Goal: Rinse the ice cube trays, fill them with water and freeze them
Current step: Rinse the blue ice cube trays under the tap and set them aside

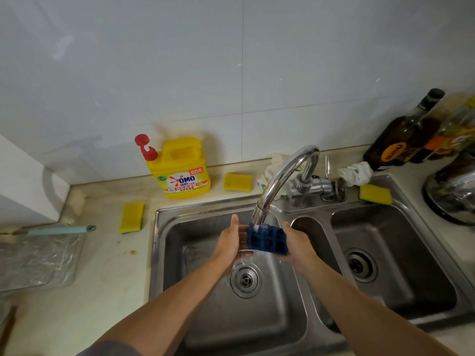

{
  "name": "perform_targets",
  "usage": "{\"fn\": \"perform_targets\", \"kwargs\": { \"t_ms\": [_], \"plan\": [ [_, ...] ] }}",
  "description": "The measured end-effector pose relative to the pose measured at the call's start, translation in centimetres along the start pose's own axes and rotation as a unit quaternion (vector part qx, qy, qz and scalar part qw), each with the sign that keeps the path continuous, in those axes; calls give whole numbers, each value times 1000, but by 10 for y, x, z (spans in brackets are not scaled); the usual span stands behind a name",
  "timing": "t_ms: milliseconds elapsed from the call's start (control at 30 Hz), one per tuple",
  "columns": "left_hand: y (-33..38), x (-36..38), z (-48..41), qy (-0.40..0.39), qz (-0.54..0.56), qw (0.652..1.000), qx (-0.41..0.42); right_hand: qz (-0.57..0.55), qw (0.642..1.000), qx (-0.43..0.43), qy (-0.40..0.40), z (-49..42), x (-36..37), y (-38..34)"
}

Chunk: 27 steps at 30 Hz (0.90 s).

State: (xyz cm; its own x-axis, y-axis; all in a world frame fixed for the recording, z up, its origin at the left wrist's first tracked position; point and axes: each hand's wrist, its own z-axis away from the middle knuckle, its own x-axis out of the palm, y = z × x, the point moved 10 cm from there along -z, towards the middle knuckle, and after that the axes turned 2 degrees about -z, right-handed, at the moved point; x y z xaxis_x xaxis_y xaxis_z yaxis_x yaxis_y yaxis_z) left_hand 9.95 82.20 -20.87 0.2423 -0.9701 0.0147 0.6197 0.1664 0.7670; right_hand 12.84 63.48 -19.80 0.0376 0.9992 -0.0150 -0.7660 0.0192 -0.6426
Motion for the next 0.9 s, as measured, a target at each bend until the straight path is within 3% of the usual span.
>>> {"fn": "perform_targets", "kwargs": {
  "t_ms": [133, 200, 367, 500, 633, 800, 900],
  "plan": [
    [-8, -26, 3, 72, 43, 996, -16, 25, 996, -35, -81, 11, 31, -6],
    [-10, -28, 5, 71, 55, 996, -23, 18, 994, -39, -103, 14, 36, -9],
    [-11, -1, 7, 27, 59, 997, -41, 55, 997, -48, -31, 9, 11, -8],
    [-8, -8, 5, 78, 113, 990, -44, 48, 993, -59, -90, 12, 27, -8],
    [-11, 5, 6, 21, 94, 994, -45, 37, 998, -40, -18, 10, 8, -8],
    [-8, -18, 6, 82, 132, 987, -33, 61, 991, -67, -99, 20, 36, -11],
    [-11, -14, 8, 34, 144, 987, -58, 25, 997, -44, -53, 18, 23, -10]
  ]
}}
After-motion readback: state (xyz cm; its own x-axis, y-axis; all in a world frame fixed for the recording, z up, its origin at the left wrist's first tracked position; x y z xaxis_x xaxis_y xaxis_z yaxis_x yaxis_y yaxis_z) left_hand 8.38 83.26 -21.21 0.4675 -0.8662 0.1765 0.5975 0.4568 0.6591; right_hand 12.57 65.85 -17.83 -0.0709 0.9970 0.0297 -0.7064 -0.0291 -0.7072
